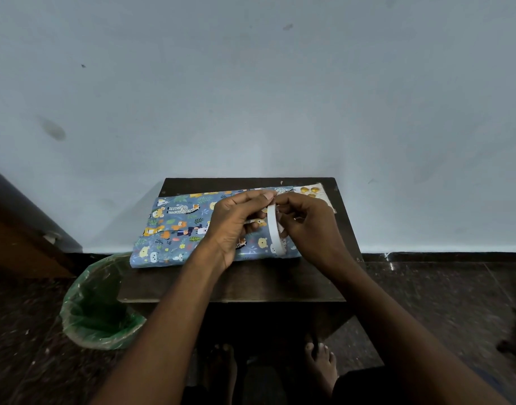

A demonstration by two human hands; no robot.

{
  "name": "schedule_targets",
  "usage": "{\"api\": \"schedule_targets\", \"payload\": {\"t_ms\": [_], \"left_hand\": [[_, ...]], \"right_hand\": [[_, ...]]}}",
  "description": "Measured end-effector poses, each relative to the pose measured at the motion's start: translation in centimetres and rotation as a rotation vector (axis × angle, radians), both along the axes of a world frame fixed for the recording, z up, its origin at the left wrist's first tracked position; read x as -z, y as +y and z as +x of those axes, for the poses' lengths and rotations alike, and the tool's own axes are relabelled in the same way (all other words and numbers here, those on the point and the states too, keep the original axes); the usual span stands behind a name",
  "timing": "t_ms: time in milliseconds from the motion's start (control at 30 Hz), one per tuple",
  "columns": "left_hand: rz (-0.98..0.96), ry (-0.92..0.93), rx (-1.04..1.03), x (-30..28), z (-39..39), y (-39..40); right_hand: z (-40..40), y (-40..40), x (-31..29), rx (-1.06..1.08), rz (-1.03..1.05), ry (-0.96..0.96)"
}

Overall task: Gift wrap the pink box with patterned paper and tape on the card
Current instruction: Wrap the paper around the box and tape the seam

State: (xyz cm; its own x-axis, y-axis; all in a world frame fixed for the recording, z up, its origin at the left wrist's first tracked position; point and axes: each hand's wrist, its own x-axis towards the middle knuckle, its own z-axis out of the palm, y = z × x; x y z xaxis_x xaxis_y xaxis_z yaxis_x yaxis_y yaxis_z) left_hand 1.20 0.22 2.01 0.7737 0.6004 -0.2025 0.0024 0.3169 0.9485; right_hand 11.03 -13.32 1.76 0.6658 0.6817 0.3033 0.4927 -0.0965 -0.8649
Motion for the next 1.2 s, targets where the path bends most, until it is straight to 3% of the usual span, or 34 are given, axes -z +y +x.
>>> {"api": "schedule_targets", "payload": {"t_ms": [300, 867, 1200], "left_hand": [[0.079, 0.036, -0.021, -0.2, -0.4, 0.7], [0.151, 0.072, -0.011, 0.1, -0.5, 1.5], [0.673, 0.061, -0.051, 0.6, -0.6, 2.0]], "right_hand": [[0.3, 0.0, 0.7, 0.126, -0.06, -0.306], [0.4, 0.2, 0.7, 0.144, -0.075, -0.363], [0.5, 0.5, 0.9, 0.008, -0.138, -0.211]]}}
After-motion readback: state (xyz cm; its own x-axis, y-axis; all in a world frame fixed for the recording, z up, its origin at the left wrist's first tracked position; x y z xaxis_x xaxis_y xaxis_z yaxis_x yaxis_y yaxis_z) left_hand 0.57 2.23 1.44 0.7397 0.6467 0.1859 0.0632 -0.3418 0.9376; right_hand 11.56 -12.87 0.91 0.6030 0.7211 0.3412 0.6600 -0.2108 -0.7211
